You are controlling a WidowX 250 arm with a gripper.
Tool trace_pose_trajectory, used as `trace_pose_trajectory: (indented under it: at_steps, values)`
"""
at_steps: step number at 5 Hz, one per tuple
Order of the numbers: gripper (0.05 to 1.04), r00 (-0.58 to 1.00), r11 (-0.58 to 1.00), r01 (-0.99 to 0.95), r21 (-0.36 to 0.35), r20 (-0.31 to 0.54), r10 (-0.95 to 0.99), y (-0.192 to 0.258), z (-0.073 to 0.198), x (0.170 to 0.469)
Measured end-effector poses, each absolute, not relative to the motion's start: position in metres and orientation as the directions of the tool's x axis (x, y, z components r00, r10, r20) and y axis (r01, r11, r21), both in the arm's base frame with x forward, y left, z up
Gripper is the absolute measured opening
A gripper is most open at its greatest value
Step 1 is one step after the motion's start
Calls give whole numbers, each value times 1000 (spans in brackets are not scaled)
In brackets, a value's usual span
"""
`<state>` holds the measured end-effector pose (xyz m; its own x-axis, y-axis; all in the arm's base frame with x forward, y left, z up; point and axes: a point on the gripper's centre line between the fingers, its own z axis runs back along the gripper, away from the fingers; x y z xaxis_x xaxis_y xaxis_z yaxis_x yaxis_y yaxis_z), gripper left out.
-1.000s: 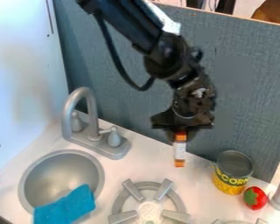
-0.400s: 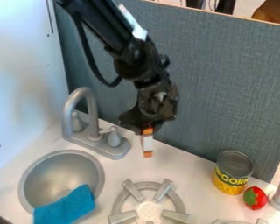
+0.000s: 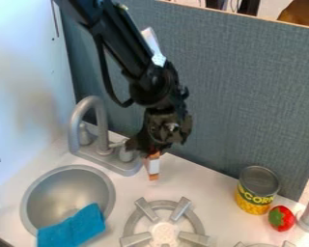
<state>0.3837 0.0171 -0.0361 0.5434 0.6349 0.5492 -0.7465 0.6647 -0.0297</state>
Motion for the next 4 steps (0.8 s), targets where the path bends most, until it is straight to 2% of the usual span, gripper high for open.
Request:
trace_pose_trajectory:
  at_steps: [2, 3, 4]
  values:
    - [401, 501, 607, -793, -57, 505, 702, 13, -60, 386]
    - [401, 486, 593, -801, -85, 487, 726, 13, -61, 387]
    - [450, 463, 574, -809, -131, 461, 757, 15, -62, 390]
